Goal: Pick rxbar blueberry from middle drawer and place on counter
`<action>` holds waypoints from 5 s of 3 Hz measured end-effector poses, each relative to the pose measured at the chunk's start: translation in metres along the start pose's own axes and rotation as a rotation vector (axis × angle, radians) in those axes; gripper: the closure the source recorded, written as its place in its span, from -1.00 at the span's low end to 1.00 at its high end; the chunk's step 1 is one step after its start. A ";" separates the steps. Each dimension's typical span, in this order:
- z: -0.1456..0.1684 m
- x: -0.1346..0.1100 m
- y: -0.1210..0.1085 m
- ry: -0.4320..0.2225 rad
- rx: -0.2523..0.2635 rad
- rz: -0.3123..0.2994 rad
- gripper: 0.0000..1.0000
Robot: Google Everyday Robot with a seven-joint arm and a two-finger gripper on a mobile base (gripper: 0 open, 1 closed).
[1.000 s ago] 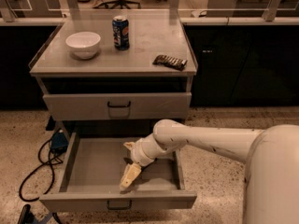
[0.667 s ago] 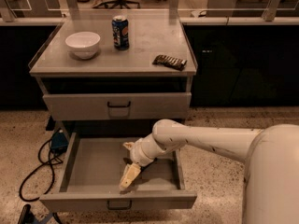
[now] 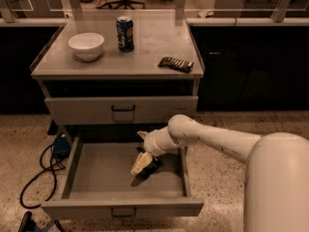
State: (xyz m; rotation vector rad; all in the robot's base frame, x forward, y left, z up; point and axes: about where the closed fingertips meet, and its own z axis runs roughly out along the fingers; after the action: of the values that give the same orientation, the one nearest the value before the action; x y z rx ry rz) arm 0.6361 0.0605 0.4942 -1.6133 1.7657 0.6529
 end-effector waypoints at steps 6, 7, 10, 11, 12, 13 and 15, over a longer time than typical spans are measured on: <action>0.089 0.103 0.036 0.016 -0.021 0.169 -1.00; 0.068 0.109 -0.007 0.099 0.091 0.191 -1.00; 0.081 0.148 0.000 0.137 0.080 0.273 -1.00; 0.081 0.148 0.001 0.137 0.080 0.273 -1.00; 0.081 0.148 0.001 0.137 0.080 0.273 -0.64; 0.081 0.148 0.001 0.137 0.080 0.273 -0.17; 0.073 0.139 0.000 0.136 0.080 0.273 0.77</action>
Offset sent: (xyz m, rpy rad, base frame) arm -0.0170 0.0136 -0.0607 -0.0360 0.1375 0.0398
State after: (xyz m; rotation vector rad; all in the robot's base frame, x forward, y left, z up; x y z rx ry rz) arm 0.6416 0.0219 0.3425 -1.4051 2.1083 0.5983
